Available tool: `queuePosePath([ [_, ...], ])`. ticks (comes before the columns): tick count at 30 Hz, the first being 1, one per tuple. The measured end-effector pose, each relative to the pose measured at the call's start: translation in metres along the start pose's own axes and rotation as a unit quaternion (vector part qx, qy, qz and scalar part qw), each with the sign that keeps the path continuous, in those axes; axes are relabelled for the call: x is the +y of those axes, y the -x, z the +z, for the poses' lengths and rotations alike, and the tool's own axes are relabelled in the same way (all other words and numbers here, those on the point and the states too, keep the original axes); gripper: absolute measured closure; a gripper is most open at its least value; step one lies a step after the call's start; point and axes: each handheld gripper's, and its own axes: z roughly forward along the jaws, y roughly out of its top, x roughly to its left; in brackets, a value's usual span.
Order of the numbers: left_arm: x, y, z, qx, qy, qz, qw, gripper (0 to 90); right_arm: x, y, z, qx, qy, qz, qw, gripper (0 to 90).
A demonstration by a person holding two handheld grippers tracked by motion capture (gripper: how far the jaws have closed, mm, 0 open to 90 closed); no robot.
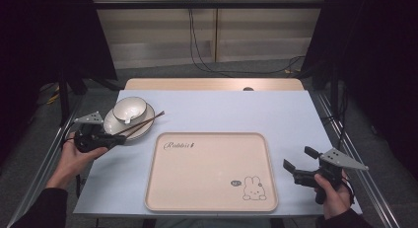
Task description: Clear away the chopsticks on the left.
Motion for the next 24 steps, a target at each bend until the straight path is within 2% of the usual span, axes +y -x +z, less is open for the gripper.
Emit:
queuePosePath([
  [5, -0.003, 0.013, -0.006, -0.009, 0.015, -0.022, 0.9996, 84.7, 0.000, 0.000, 0.000, 0.000, 0.000, 0.000, 1.0000, 4.9],
  [7, -0.005, 0.017, -0.006, -0.021, 0.013, -0.026, 0.9994, 84.7, 0.000, 0.000, 0.000, 0.000, 0.000, 0.001, 1.0000, 4.9],
  [10, -0.008, 0.027, -0.009, -0.025, 0.020, -0.031, 0.9990, 84.8, 0.000, 0.000, 0.001, 0.001, -0.001, -0.002, 1.0000, 5.0],
  [11, -0.010, 0.033, -0.009, -0.027, 0.024, -0.041, 0.9985, 84.8, 0.001, 0.000, 0.001, 0.002, 0.000, -0.002, 1.0000, 5.0],
  [15, -0.012, 0.041, -0.009, -0.025, 0.017, -0.046, 0.9985, 84.9, 0.001, -0.001, 0.001, 0.003, -0.002, 0.000, 1.0000, 5.0],
  [17, -0.015, 0.049, -0.008, -0.027, 0.023, -0.065, 0.9973, 84.8, 0.001, -0.001, 0.001, 0.004, -0.002, 0.000, 1.0000, 5.1],
  [22, -0.017, 0.061, -0.005, -0.031, 0.020, -0.084, 0.9958, 84.9, 0.001, -0.001, 0.001, 0.003, -0.001, -0.001, 1.0000, 5.1],
  [23, -0.018, 0.068, -0.003, -0.035, 0.024, -0.096, 0.9945, 84.9, 0.001, -0.001, 0.001, 0.003, -0.001, -0.002, 1.0000, 5.1],
  [24, -0.018, 0.068, -0.003, -0.035, 0.024, -0.096, 0.9945, 84.8, 0.001, -0.001, 0.001, 0.003, -0.001, -0.002, 1.0000, 5.1],
])
